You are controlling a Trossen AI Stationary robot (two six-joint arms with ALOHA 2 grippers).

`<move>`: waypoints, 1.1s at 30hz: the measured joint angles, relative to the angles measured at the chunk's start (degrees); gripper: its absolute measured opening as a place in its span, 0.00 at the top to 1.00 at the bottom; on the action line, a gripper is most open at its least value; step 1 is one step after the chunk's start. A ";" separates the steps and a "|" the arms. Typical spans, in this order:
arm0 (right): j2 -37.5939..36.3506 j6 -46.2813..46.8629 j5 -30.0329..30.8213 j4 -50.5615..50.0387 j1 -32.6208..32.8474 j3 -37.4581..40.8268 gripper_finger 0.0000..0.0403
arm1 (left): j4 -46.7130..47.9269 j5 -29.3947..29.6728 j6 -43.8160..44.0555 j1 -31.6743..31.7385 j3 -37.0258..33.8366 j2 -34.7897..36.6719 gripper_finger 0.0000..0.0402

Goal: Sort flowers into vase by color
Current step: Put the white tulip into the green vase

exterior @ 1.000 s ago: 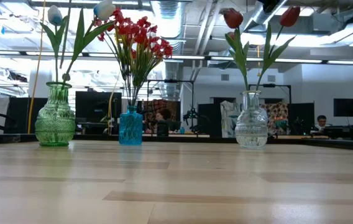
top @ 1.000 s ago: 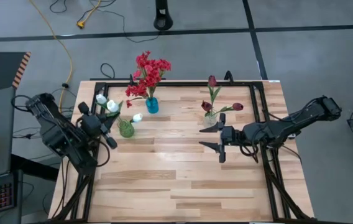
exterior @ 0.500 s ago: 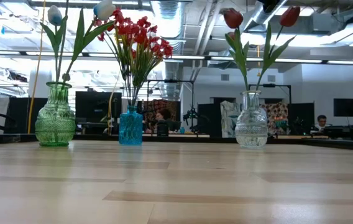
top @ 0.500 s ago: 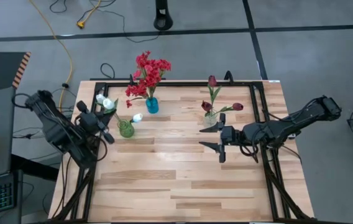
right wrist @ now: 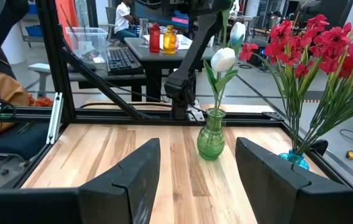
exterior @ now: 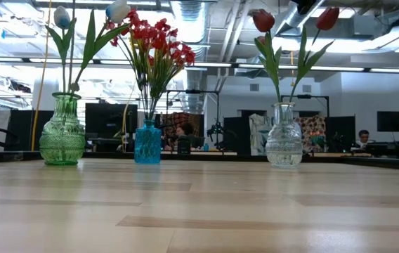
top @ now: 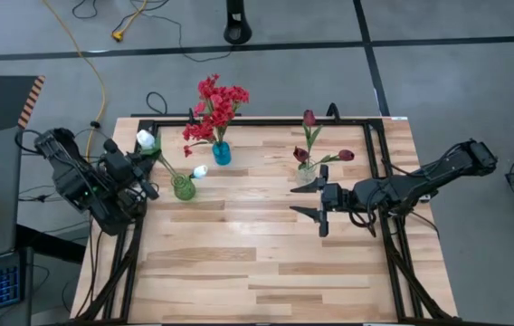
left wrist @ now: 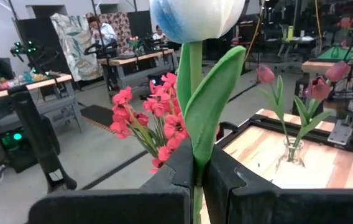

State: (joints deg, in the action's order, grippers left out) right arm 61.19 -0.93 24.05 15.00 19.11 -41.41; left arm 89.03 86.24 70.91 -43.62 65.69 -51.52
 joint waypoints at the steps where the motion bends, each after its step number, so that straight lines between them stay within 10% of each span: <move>1: 0.00 0.00 0.00 0.00 0.00 0.00 0.42 | 0.02 -0.02 -0.04 0.00 0.00 0.40 1.00; 33: 0.00 -0.10 0.00 0.02 -0.02 0.02 0.42 | -0.02 -17.59 -1.03 -0.02 0.00 2.02 0.88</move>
State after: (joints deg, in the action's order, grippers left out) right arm 61.19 -1.03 24.05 15.03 19.09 -41.39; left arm 89.01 68.65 69.89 -43.64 65.69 -49.50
